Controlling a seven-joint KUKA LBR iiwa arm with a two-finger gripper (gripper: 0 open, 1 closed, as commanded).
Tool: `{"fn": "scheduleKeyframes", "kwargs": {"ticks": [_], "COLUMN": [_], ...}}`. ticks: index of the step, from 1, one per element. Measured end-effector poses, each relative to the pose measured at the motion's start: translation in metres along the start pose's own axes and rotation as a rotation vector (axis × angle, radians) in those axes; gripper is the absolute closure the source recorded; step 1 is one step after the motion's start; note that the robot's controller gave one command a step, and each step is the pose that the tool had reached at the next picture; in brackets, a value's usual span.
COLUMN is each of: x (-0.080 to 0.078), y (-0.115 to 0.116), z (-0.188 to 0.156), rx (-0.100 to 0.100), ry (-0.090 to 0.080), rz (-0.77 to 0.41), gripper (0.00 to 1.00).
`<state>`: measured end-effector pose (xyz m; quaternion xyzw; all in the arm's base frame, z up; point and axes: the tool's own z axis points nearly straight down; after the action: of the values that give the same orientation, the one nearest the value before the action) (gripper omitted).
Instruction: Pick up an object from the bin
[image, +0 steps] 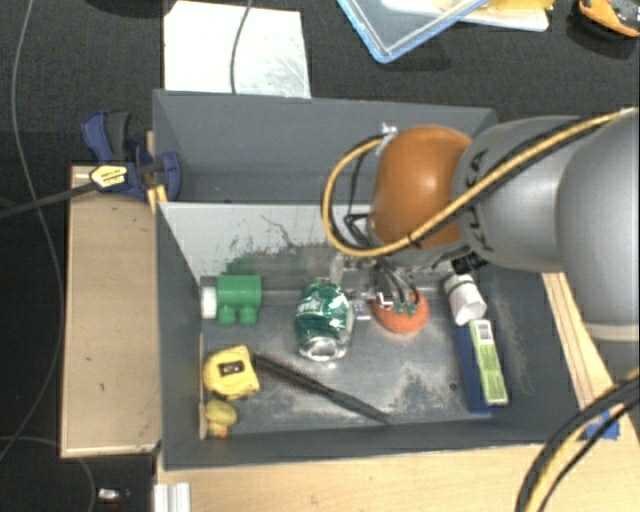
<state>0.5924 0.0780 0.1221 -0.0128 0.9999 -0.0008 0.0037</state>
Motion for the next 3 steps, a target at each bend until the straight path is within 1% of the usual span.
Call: {"fn": "scheduleKeyframes", "kwargs": {"ticks": [1, 2, 3], "x": [-0.003, 0.02, 0.02], "y": [0.013, -0.037, -0.037], "z": [0.039, 0.051, 0.051], "rx": [-0.002, -0.002, -0.002], "ry": [-0.025, -0.008, -0.008], "rz": [-0.17, 0.194, 0.193], "gripper": [0.0, 1.0, 1.0]}}
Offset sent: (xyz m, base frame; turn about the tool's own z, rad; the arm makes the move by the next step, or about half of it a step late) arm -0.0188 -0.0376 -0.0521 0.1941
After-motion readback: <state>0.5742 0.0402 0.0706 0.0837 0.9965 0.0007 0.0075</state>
